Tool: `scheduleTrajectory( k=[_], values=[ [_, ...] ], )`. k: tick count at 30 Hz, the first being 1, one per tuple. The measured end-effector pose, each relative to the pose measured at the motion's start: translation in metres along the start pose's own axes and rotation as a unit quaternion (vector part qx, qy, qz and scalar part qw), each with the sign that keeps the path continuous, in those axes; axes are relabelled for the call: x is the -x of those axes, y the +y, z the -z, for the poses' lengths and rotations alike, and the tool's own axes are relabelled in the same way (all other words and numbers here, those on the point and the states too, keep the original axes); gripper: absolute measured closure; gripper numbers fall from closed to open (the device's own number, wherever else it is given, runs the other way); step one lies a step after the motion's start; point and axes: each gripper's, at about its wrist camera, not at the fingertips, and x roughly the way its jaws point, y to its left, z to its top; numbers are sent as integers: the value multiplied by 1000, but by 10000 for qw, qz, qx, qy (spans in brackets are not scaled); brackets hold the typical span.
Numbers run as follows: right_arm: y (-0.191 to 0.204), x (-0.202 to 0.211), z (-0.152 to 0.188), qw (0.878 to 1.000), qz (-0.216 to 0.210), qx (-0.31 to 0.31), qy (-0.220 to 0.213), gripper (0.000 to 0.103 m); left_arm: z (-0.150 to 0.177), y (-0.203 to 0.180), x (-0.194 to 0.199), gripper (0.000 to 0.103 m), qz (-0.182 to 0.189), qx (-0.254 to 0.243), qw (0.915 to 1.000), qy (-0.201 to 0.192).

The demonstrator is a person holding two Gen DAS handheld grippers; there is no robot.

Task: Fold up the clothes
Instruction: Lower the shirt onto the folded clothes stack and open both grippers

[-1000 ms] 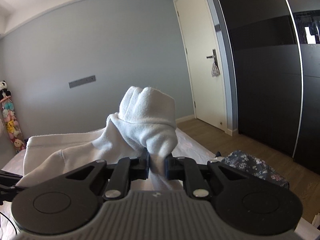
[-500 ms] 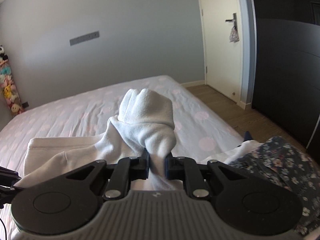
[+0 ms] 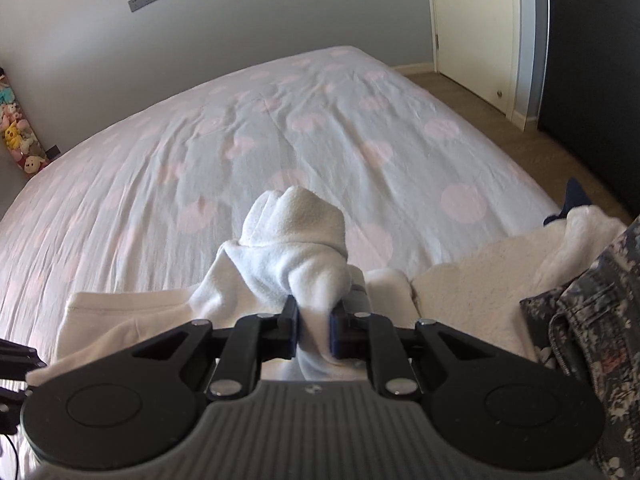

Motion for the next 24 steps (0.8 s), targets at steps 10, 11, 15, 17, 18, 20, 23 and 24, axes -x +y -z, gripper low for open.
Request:
scheduleTrajectory(
  k=[10,11,15,17,18,20,23,24],
  values=[
    [-14,34,0,9973,239,-662,-204,70,5,9,38,74,-240,183,9991,-299],
    [-13,42,0,9970,324,-638,-279,70,5,12,45,74,-328,214,9986,-359],
    [-8,72,6,9945,732,-438,-608,80,5,13,68,74,-537,255,9968,-532],
    [-5,88,11,9936,774,-383,-734,81,5,5,77,74,-529,199,9965,-613],
    [-4,95,14,9936,746,-367,-771,81,6,-1,79,74,-491,150,9966,-637],
    [-1,108,23,9939,711,-284,-796,81,4,-17,81,74,-424,-2,9970,-651],
    [6,121,41,9947,685,-124,-759,81,6,-47,76,74,-232,-244,9971,-678],
    [7,124,47,9950,665,-80,-743,81,7,-56,72,74,-155,-303,9971,-677]
  ],
)
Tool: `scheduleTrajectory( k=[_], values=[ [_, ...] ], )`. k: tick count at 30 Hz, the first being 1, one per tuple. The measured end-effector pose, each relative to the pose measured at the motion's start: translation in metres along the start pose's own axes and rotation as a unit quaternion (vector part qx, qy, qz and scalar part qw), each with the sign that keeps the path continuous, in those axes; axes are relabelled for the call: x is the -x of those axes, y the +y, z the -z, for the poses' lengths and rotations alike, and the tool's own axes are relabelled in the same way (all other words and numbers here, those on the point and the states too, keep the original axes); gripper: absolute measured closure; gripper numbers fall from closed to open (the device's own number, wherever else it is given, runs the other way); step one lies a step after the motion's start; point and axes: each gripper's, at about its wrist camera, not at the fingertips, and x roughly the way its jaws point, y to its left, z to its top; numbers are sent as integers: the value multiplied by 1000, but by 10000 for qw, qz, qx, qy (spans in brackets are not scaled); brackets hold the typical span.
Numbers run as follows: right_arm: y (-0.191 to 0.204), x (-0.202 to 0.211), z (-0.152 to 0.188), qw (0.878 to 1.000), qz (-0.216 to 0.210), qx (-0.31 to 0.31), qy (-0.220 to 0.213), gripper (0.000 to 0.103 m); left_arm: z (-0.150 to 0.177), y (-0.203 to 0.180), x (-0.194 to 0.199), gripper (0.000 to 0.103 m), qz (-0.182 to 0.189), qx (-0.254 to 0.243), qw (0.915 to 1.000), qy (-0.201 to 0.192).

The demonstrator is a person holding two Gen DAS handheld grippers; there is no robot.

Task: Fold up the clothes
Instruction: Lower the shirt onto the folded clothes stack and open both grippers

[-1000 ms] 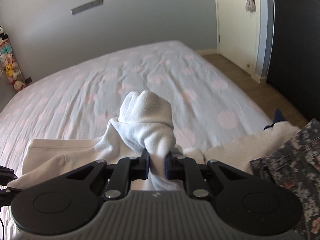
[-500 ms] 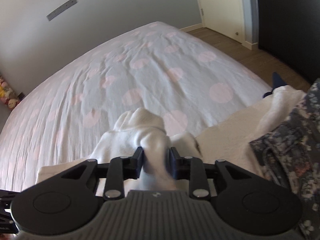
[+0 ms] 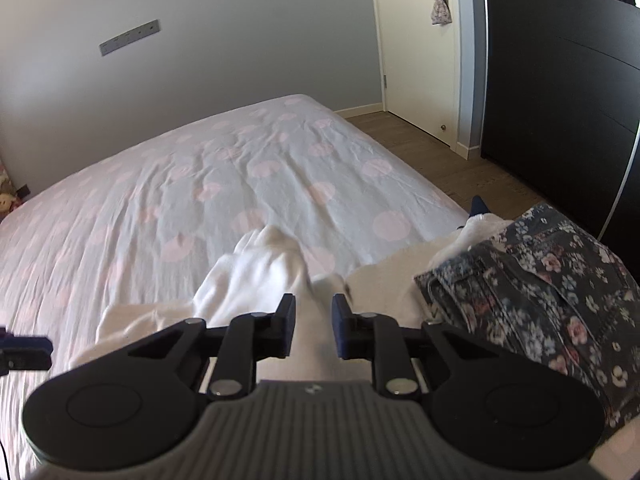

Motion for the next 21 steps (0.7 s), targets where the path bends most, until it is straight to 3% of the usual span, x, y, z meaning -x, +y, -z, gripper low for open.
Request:
scheduleTrajectory(
  k=[6,12,21],
  values=[
    [2,5,29,9997,-32,189,153,82,15,-49,-27,74,276,-487,9981,262],
    [-22,-9,51,9996,-32,-82,280,88,46,-54,-53,76,-207,-969,9916,837],
    [-30,-17,60,9993,-58,-269,251,88,56,-59,-57,76,-510,-1180,9881,847]
  ],
)
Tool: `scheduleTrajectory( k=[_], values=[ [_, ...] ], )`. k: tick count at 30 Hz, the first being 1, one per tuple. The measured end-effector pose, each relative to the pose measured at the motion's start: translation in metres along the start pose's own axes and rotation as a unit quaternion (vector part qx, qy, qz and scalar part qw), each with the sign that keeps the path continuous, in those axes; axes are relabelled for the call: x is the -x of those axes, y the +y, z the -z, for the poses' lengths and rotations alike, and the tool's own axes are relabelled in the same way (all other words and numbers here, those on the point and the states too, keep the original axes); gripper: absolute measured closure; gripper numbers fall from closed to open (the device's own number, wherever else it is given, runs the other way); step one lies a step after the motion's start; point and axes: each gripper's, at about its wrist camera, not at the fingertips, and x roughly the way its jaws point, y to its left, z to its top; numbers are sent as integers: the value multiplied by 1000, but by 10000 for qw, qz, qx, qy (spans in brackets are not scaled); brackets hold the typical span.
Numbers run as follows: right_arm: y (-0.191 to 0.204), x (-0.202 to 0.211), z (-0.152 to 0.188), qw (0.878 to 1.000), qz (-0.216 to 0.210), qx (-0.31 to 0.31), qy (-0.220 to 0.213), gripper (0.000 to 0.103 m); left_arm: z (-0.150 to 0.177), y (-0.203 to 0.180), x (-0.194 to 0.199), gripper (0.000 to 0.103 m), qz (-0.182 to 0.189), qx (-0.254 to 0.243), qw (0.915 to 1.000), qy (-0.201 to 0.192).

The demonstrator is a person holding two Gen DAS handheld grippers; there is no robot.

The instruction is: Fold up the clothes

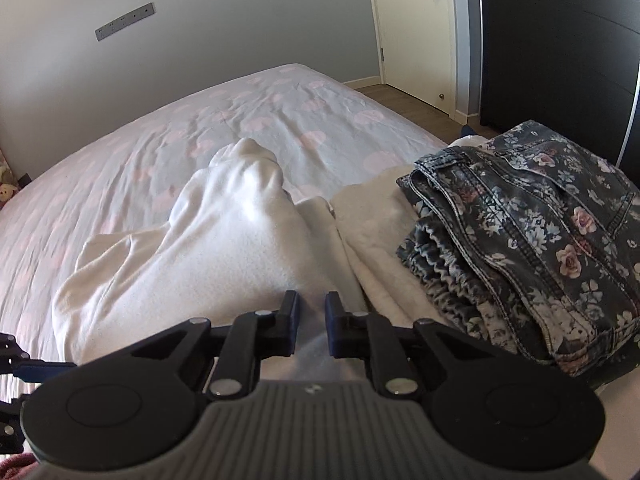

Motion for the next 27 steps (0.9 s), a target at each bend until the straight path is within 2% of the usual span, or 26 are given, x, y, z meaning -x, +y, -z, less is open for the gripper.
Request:
scheduleTrajectory(
  k=[4,5,7,8,9,10,12,14,18,20,22,24,27],
  values=[
    [13,9,-1,9996,219,151,-41,88,-5,-2,12,76,-37,73,10000,13],
    [17,12,-1,9994,276,191,-60,84,-6,-2,17,76,-58,73,10000,-2],
    [22,20,1,9993,310,168,-145,72,-7,-4,27,76,-116,73,9999,-91],
    [24,25,2,9992,307,130,-209,56,-7,-5,33,76,-150,73,9998,-128],
    [26,30,3,9991,314,96,-275,48,-7,-6,39,76,-192,73,9997,-162],
    [28,36,4,9989,321,69,-332,47,-7,-7,44,75,-243,67,9995,-195],
    [34,46,6,9986,342,36,-402,41,-7,-8,56,72,-341,55,9990,-273],
    [41,58,9,9983,339,24,-469,33,-6,-10,68,59,-396,61,9985,-375],
    [56,85,13,9969,395,71,-674,23,-6,-14,90,55,-516,46,9968,-605],
    [64,99,15,9955,500,87,-799,21,-6,-17,102,52,-584,63,9956,-735],
    [71,114,18,9927,646,28,-1018,18,-6,-19,113,49,-630,69,9943,-860],
    [77,132,23,9871,891,-103,-1328,6,-5,-22,125,46,-690,43,9928,-982],
    [85,158,29,9790,1056,-230,-1730,4,-3,-29,142,41,-784,-9,9898,-1193]
  ],
)
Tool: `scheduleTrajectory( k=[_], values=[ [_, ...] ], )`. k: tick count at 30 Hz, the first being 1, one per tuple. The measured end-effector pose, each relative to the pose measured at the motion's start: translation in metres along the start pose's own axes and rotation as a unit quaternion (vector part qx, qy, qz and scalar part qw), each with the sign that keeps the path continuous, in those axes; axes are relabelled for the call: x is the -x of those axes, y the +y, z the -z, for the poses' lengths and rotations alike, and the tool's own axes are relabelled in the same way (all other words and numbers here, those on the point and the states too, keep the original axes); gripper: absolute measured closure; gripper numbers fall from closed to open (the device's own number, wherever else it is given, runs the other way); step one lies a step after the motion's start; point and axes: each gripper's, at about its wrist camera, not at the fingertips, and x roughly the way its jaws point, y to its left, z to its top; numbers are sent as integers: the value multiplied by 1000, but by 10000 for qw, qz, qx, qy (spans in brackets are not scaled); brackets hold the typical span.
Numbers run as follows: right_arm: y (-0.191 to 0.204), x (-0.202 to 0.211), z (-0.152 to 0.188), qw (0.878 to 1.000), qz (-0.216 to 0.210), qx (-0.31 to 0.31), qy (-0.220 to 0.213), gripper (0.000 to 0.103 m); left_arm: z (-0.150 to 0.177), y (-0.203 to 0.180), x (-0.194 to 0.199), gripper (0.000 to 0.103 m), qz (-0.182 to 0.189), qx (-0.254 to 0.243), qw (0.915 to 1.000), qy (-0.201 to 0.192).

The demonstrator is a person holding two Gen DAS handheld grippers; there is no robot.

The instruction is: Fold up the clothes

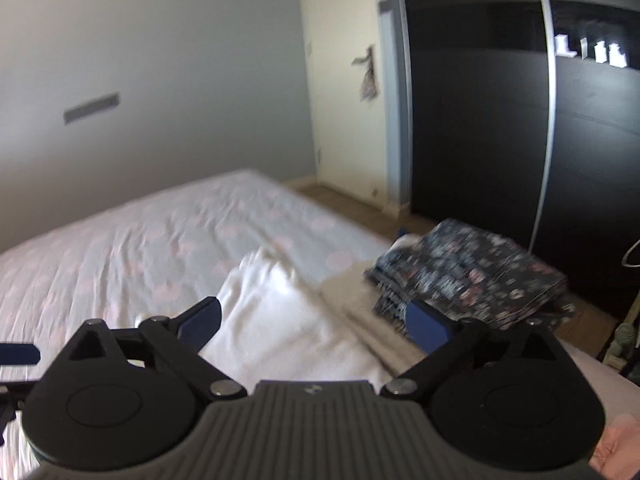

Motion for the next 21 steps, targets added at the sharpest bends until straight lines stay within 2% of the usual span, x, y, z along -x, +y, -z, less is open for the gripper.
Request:
scheduleTrajectory(
  k=[7,11,14,21],
  values=[
    [14,58,-5,9995,-63,-25,-315,2,-5,-10,43,32,-269,-21,9986,-449],
    [26,85,3,9990,-73,26,-444,2,-6,-19,67,27,-591,-113,9948,-825],
    [32,100,12,9990,-78,-18,-443,2,-4,-26,80,24,-924,-143,9909,-966],
    [37,116,39,9996,-31,-221,-160,2,15,-40,99,17,-1275,-160,9821,-1374]
  ],
)
